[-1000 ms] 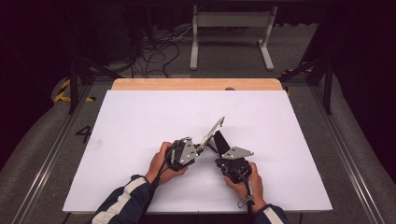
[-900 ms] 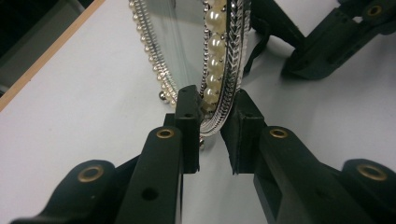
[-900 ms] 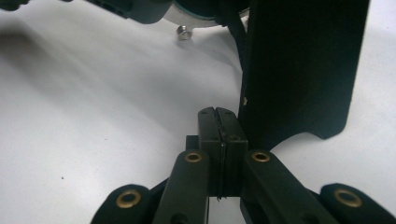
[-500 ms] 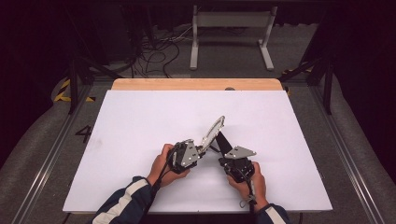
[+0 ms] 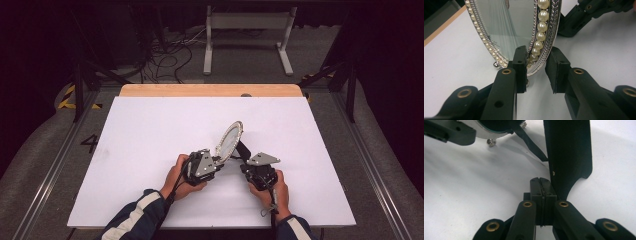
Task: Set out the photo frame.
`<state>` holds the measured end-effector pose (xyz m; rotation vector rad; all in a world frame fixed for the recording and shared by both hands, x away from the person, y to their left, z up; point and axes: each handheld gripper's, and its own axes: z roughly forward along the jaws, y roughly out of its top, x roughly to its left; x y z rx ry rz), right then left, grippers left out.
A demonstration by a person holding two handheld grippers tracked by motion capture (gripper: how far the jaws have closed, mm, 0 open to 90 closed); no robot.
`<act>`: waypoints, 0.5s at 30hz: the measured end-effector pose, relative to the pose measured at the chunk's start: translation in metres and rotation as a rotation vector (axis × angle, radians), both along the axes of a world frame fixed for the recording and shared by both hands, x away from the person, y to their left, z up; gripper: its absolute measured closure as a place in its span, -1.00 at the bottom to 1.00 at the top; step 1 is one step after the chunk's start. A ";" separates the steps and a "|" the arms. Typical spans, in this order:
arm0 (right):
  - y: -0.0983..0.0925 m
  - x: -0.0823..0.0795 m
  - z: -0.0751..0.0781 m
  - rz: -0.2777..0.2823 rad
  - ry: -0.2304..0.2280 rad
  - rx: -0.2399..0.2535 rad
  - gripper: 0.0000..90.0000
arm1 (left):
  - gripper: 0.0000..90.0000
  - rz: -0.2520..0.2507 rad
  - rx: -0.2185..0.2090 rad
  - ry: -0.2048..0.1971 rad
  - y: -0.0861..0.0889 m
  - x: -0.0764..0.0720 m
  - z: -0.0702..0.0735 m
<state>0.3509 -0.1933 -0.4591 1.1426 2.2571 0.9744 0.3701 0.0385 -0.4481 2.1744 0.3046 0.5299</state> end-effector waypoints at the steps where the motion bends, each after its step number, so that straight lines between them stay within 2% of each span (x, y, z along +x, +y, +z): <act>1: -0.001 0.001 0.000 0.002 -0.001 0.003 1.00 | 0.58 -0.005 0.000 0.003 0.001 0.000 0.000; 7: -0.005 0.004 -0.001 -0.011 -0.004 0.006 1.00 | 0.49 -0.013 -0.031 0.043 0.009 0.002 0.002; 14: -0.007 0.003 0.000 -0.012 -0.003 0.024 1.00 | 0.32 -0.012 -0.058 0.066 0.027 -0.002 0.010; 15: -0.008 0.002 0.001 -0.012 -0.005 0.023 1.00 | 0.30 -0.018 -0.070 0.081 0.032 -0.002 0.011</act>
